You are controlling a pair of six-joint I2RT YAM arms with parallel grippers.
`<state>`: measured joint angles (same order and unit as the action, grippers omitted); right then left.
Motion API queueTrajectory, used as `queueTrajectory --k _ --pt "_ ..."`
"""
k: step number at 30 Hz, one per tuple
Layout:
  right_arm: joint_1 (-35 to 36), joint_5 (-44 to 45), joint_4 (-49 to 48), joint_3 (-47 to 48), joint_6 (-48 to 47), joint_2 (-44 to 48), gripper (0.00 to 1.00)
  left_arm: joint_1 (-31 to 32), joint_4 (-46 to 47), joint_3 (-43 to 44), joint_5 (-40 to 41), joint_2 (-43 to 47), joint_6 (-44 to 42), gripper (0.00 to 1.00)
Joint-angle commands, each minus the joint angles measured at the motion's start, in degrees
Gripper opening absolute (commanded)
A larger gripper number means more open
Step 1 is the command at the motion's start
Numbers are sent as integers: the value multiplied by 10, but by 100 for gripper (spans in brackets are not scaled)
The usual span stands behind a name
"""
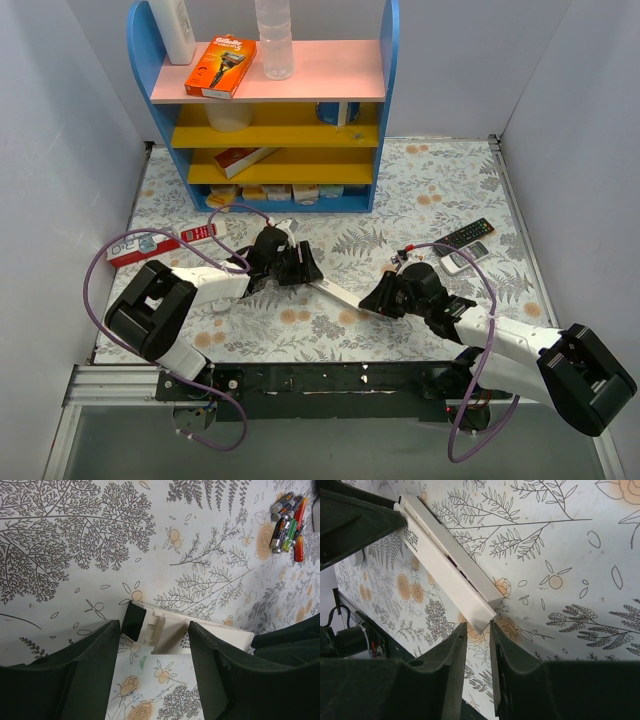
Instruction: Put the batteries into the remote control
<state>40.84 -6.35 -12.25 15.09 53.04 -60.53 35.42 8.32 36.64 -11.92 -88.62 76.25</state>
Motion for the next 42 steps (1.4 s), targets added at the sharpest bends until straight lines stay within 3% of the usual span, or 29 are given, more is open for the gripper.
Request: queueTrajectory --k 1,15,29,36,42 --pt "-2 4 -34 -8 7 -7 31 0 -6 8 -13 7 -4 54" --pt "-2 0 -36 6 0 -17 28 -1 -4 -3 -25 25 8 44" --pt "-2 38 13 14 -36 11 27 3 6 -26 -17 29 21 42" --pt "-2 87 108 72 -130 39 34 10 3 -50 -1 42 35 38" --pt "-2 68 122 101 -153 10 49 22 -4 -57 11 48 45 36"
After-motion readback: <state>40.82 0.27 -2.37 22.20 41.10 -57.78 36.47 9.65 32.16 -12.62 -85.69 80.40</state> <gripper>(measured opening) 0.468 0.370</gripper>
